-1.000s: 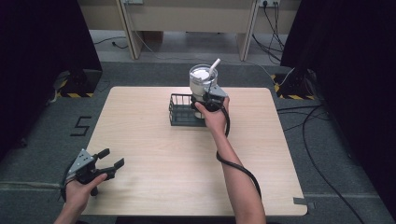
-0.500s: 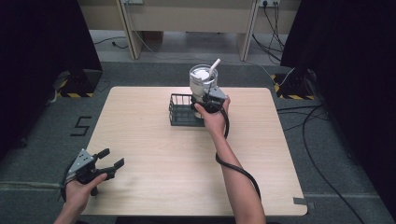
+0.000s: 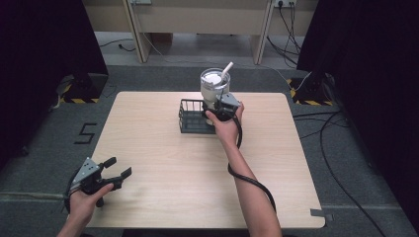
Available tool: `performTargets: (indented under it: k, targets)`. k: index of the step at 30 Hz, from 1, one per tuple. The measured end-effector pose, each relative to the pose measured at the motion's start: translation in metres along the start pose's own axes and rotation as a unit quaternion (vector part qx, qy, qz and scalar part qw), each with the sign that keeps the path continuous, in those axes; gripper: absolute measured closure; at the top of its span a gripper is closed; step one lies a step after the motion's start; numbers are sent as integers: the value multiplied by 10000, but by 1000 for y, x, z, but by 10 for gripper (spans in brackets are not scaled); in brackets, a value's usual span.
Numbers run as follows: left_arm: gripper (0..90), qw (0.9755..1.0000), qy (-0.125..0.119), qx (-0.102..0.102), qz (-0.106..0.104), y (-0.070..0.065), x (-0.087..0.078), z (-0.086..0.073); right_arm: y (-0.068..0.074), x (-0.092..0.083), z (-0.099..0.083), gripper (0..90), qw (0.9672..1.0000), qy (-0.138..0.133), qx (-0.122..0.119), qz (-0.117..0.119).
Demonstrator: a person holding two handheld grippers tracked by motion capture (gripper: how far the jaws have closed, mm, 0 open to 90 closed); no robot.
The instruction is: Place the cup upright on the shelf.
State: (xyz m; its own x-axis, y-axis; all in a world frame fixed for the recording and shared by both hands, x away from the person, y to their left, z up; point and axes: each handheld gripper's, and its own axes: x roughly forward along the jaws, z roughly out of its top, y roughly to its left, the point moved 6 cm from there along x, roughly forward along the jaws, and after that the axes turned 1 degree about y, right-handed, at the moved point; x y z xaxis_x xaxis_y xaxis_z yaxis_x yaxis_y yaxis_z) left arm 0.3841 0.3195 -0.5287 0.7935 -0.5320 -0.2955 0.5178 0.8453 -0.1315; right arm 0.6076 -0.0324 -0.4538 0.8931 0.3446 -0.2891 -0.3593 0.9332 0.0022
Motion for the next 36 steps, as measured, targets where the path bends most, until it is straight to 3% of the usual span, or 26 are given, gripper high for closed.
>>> performTargets:
  k: [10, 23, 36]
  targets:
    - [166, 10000, 2, 4, 0, 0, 0, 0, -1, -11, -2, 124, 10000, 32, -86, 18]
    - [166, 10000, 4, 22, -2, -1, 0, 0, -5, -28, -6, 144, 9998, 42, -14, 191]
    - [166, 10000, 1, 19, 9, -1, 0, 0, -12, -57, -14, 149, 9995, 134, -57, 296]
